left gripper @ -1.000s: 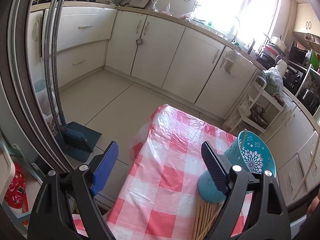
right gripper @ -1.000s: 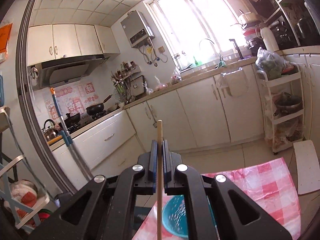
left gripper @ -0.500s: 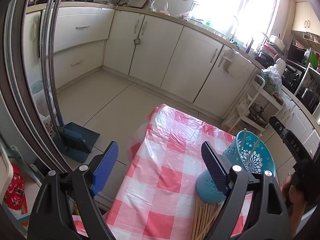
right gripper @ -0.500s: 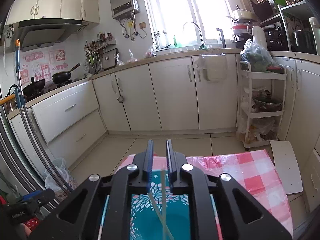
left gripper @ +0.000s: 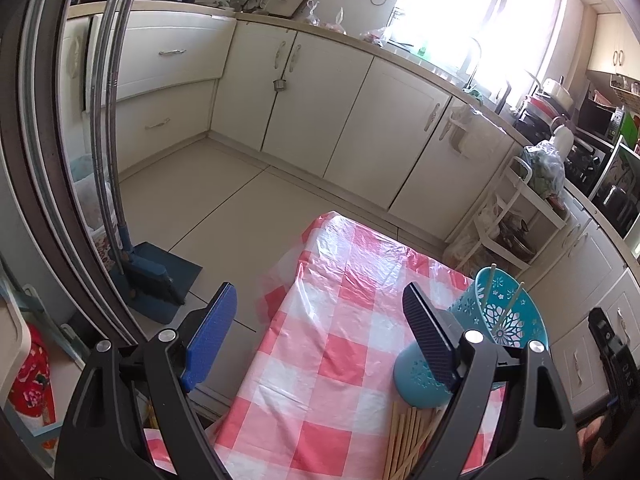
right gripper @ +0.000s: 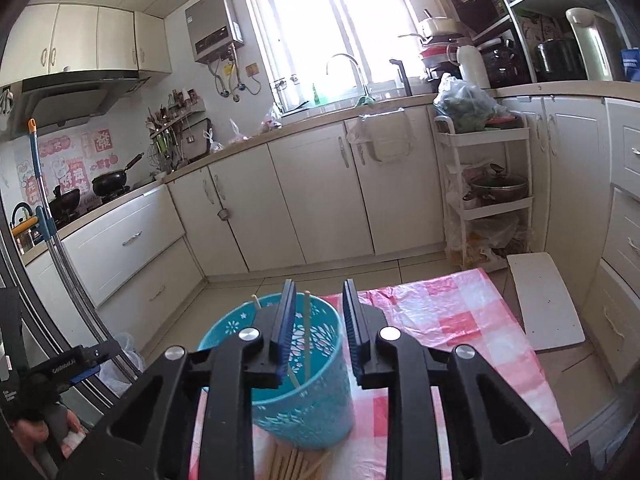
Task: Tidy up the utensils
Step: 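Move the open right gripper back down to the sticks beside the basket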
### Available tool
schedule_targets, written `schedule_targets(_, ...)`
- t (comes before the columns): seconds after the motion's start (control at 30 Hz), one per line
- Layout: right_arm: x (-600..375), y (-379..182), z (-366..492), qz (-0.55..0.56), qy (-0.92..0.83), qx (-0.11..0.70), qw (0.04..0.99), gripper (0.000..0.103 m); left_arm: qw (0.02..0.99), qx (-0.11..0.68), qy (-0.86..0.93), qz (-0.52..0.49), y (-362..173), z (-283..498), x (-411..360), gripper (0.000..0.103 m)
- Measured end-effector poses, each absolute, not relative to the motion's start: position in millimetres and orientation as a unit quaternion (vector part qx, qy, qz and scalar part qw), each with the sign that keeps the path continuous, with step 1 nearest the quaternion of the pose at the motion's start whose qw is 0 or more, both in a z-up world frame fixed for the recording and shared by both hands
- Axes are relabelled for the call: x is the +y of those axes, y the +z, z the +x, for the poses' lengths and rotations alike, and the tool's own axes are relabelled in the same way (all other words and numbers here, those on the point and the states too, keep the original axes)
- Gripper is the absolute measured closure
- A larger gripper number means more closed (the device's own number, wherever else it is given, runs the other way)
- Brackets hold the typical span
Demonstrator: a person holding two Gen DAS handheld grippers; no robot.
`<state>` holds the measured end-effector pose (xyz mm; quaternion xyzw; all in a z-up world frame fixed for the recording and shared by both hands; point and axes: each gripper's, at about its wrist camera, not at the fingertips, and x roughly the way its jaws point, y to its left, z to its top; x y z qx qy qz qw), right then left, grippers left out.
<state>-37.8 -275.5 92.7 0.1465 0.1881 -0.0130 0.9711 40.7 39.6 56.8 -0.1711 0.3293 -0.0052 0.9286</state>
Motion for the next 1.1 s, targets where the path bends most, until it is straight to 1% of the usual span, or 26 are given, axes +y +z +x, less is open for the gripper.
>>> schedule_targets(0.13,-286.7,71.8,-55.9,0.161,-0.031,0.220,0.962,0.075,0.929,0.330,-0.004,-0.170,56.8,40.3,40.8,0.022)
schedule_targets(0.37,-285.7,12.0,-71.9,0.180,-0.035,0.318,0.930,0.075,0.929,0.330,0.003,-0.170,56.3,39.4,46.3,0.022)
schedule_targets(0.53,-272.0,-15.4,-77.4,0.184,-0.020,0.364,0.913,0.075,0.928,0.330,0.006,-0.171,55.3,38.1,49.7,0.022)
schedule_targets(0.67,-260.9,-23.8,-76.8,0.180,-0.008,0.384,0.906,0.073,0.929,0.328,0.007,-0.171,55.6,36.8,53.2,0.022)
schedule_targets(1.1,-249.1,-36.4,-79.7,0.179,0.003,0.405,0.897,0.072,0.929,0.325,0.012,-0.174,54.0,34.0,62.5,0.022)
